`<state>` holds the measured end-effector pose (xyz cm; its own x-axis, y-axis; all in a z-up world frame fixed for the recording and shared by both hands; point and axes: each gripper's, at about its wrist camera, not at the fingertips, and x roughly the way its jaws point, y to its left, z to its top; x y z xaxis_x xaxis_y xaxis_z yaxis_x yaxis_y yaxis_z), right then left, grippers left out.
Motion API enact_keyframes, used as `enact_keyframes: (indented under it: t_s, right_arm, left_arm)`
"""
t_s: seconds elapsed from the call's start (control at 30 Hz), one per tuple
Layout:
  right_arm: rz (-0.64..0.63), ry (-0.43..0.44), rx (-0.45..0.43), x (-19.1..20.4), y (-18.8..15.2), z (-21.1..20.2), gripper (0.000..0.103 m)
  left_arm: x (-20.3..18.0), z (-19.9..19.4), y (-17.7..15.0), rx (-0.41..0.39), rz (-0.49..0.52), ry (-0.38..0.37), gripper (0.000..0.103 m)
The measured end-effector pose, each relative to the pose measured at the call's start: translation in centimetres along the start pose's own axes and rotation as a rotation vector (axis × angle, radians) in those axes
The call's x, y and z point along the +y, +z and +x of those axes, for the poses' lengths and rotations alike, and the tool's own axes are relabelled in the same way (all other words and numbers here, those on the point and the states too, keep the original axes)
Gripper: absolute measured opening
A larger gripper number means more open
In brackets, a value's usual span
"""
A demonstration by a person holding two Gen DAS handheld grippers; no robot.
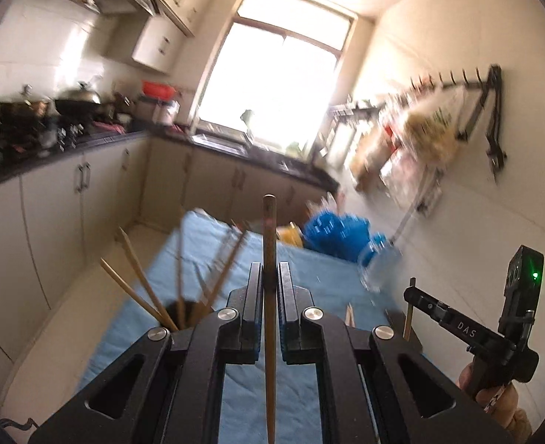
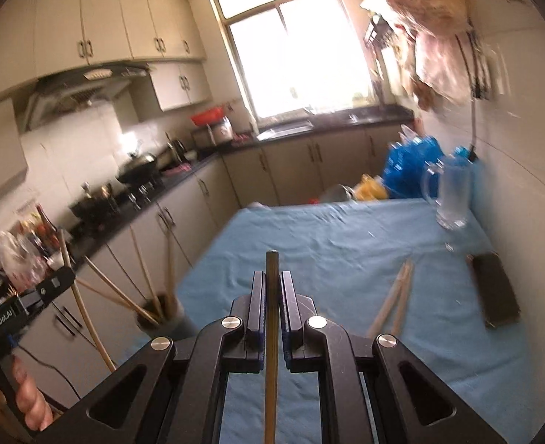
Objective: Organize utensils
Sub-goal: 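Lift both held chopsticks and carry them over the grey cup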
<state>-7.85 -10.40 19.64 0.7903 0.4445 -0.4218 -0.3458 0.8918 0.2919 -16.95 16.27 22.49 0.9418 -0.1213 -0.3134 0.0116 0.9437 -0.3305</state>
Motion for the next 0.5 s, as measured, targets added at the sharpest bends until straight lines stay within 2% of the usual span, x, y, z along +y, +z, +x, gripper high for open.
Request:
enact_keyframes:
  t_s: [0.23,0.5]
  right_arm:
    - [0.024,0.110,-0.084,5.2,3.2,4.0,0.007]
    - [0.052,0.188,-0.200,10.4,5.7,9.4,0.007]
  left_arm:
    - [3.3,0.2,3.6,-0.112,-0.028,0.072,0.007]
    - [5.2,3.9,5.9,-0.161,-0.045,0.126,0.007]
